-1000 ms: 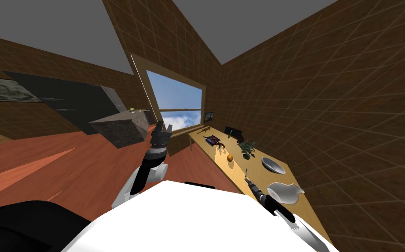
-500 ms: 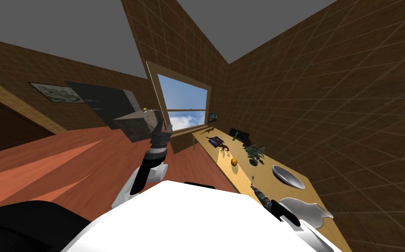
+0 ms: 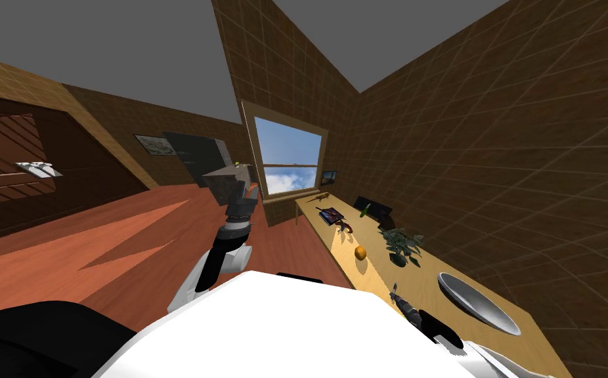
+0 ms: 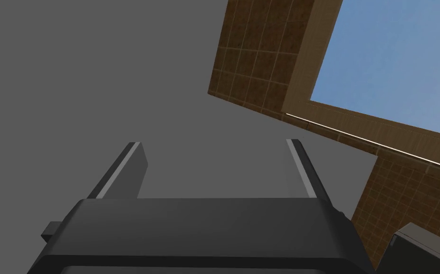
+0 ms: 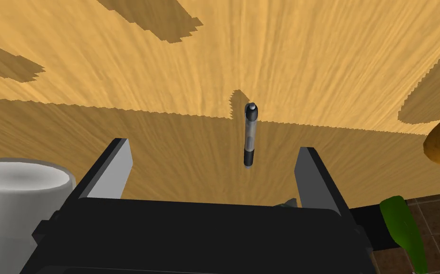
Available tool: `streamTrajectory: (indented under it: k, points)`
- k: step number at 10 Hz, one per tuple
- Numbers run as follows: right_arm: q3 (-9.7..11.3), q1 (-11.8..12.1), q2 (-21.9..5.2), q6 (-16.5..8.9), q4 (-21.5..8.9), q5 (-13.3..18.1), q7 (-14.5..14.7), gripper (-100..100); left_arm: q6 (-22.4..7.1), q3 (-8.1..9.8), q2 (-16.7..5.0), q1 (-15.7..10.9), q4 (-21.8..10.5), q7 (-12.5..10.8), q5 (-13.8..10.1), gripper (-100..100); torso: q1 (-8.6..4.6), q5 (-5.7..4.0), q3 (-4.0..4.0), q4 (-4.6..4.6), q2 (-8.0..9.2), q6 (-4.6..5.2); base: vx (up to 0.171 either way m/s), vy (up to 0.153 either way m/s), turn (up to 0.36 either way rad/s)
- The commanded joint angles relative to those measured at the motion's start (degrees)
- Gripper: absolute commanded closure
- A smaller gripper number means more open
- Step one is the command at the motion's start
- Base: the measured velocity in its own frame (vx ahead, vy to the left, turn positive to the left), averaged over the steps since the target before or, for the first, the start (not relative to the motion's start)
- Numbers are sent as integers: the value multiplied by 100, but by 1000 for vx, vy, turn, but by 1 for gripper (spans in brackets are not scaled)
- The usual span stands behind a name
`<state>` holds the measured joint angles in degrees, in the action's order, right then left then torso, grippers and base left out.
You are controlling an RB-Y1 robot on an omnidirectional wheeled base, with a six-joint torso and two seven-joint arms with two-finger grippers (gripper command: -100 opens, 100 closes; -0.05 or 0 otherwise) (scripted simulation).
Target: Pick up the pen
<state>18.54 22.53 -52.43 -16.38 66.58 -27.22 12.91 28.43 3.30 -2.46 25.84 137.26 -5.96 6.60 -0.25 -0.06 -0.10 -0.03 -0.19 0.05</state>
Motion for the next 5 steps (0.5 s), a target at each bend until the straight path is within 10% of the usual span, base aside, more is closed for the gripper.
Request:
streamTrajectory:
  k: [1, 5]
  points:
    - [107, -64, -64, -40, -245, -15, -27, -100, 0, 0, 0, 0, 0, 0, 0, 0, 0, 0, 0, 0, 0, 0, 24, -54, 239]
    - [280, -202, -87, -51, -613, -5, -81, -100, 0, 0, 0, 1, 0, 0, 0, 0, 8, 1, -1, -1, -1, 6, 20, -39, 151]
